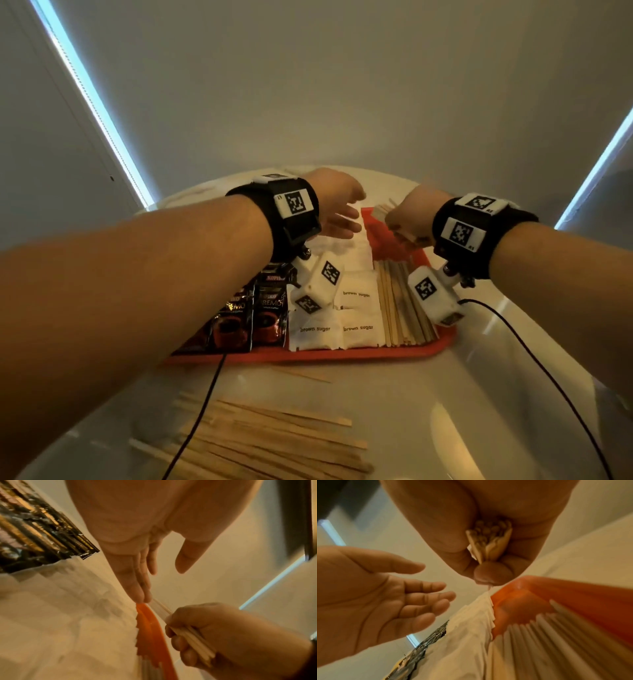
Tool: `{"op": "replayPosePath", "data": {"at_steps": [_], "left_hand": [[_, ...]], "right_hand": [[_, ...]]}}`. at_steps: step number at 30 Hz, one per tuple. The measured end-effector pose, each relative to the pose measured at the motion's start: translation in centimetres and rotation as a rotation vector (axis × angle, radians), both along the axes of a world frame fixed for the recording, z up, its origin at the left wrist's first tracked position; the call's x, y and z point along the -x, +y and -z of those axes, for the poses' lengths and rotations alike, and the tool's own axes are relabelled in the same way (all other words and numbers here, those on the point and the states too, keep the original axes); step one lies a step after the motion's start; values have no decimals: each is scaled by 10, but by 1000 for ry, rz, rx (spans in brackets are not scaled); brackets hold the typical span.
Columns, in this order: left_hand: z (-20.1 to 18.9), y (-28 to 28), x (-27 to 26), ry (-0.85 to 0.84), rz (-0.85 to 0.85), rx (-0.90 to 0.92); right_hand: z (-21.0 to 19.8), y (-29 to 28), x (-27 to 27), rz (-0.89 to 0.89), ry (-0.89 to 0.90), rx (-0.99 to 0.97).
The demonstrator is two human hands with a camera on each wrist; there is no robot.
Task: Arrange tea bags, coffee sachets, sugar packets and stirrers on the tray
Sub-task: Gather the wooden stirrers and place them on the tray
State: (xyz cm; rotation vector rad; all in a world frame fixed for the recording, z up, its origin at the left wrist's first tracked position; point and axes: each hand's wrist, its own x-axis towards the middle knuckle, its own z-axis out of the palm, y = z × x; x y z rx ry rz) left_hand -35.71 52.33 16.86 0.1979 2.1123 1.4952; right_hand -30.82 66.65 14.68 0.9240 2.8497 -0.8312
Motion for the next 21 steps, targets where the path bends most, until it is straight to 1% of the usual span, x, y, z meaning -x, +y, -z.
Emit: {"op": "replayPosePath", "data": {"at_steps": [4,5,8,9,11,12,13,14,17,19,21], "left_hand": [[8,10,0,-10,93,113],[11,13,-1,-6,113,134],[16,20,-2,8,148,188],[17,23,-2,6,151,200],[19,27,-3,9,145,226],[19,29,-3,12,137,229],[19,31,-2,17,129,224],[18,32,-2,29,120,220],[19,33,-1,46,97,214],[18,32,-1,45,80,229],[18,34,1,38,57,246]], "right_hand": [[4,-3,4,13,-66,-87],[6,0,6,6,-82,-65],[3,-3,9,-53,-59,41],[4,-4,9,-54,-88,46],[7,-7,9,-2,-92,80],[6,-9,8,23,-77,133],[7,-8,12,0,-32,127],[7,-8,12,-19,-41,91],[0,-9,11,6,-39,125],[-1,-4,11,-82,-51,69],[-2,3,13,-34,-33,200]]}}
